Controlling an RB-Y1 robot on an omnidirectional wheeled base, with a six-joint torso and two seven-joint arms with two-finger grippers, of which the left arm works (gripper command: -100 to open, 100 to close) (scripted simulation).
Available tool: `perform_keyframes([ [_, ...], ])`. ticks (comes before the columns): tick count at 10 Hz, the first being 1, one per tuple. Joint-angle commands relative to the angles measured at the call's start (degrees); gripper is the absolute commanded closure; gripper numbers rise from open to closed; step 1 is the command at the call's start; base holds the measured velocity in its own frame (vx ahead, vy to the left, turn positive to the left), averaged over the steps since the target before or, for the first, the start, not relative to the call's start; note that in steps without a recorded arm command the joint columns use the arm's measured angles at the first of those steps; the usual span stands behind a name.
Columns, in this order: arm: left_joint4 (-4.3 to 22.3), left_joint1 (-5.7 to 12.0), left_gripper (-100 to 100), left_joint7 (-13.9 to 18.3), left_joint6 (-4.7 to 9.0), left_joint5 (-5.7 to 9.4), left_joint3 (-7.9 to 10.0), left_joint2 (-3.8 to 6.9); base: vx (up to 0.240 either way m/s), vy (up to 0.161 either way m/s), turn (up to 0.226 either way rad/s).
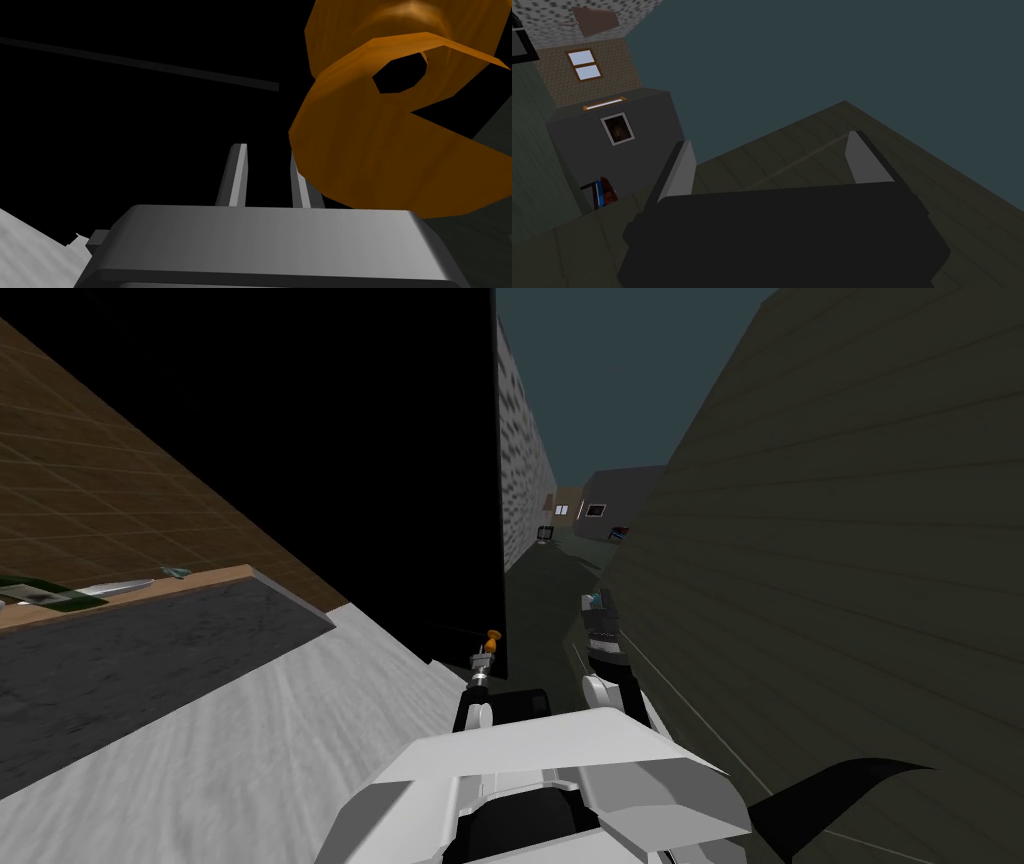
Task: Push the door open
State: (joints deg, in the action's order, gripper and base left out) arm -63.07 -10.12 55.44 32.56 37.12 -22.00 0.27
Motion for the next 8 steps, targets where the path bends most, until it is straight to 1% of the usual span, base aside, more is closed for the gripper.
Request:
perform_keyframes([
  [1,0.00,0.00,-100,0.00,0.00,0.00,0.00,0.00,0.019,0.026,0.036],
  [2,0.00,0.00,100,0.00,0.00,0.00,0.00,0.00,0.017,0.013,-0.014],
  [7,0.00,0.00,100,0.00,0.00,0.00,0.00,0.00,-0.005,-0.002,0.004],
  [8,0.42,-0.56,-100,1.16,1.43,-0.14,-0.93,1.59,-0.036,0.044,-0.107],
])
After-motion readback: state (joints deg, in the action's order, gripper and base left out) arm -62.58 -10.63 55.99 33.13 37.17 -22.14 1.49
